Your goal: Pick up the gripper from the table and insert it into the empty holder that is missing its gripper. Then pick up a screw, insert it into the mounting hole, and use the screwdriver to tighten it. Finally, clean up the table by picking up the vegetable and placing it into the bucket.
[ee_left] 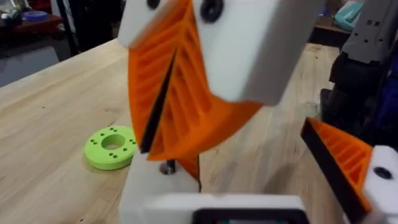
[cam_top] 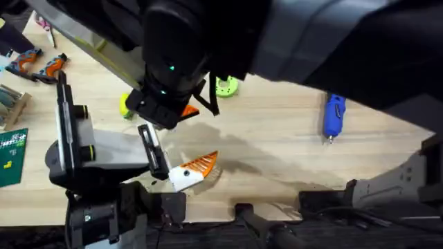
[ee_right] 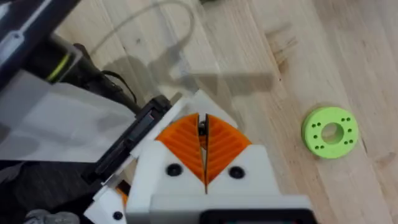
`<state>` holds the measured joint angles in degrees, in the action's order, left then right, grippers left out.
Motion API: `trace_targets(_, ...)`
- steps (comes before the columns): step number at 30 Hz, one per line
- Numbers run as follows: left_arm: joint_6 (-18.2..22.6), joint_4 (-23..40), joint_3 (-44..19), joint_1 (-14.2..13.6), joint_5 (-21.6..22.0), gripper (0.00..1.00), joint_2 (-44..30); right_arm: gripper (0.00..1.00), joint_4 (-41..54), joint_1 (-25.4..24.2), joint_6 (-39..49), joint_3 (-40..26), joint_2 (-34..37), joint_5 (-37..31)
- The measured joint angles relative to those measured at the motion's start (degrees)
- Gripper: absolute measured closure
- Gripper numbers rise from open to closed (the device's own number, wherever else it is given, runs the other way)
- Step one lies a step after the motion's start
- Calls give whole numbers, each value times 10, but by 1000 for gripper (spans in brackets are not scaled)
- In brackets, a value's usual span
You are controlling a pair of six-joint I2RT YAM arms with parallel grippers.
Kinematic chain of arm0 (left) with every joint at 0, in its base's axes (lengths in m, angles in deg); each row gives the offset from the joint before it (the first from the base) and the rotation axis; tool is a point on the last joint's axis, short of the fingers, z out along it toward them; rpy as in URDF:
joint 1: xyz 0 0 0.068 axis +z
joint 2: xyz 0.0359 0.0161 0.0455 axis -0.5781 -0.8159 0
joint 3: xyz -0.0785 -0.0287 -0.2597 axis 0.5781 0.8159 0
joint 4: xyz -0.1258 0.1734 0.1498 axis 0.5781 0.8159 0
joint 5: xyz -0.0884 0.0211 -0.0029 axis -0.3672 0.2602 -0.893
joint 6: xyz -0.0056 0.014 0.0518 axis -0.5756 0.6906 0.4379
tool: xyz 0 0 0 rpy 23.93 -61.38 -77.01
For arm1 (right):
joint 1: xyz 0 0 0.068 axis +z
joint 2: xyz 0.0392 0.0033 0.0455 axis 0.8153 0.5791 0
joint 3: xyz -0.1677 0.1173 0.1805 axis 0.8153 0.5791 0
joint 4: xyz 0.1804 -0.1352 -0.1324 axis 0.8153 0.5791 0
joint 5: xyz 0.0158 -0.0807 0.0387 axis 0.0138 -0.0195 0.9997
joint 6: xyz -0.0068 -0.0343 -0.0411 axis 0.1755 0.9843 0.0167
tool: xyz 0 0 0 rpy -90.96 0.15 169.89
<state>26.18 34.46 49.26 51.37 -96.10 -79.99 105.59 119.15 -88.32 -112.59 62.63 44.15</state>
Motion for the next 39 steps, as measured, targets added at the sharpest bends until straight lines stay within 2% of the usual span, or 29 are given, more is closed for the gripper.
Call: trace_targets(39,0,0,0,0,0,15,0,995,-3,-6,-10,2,0,1)
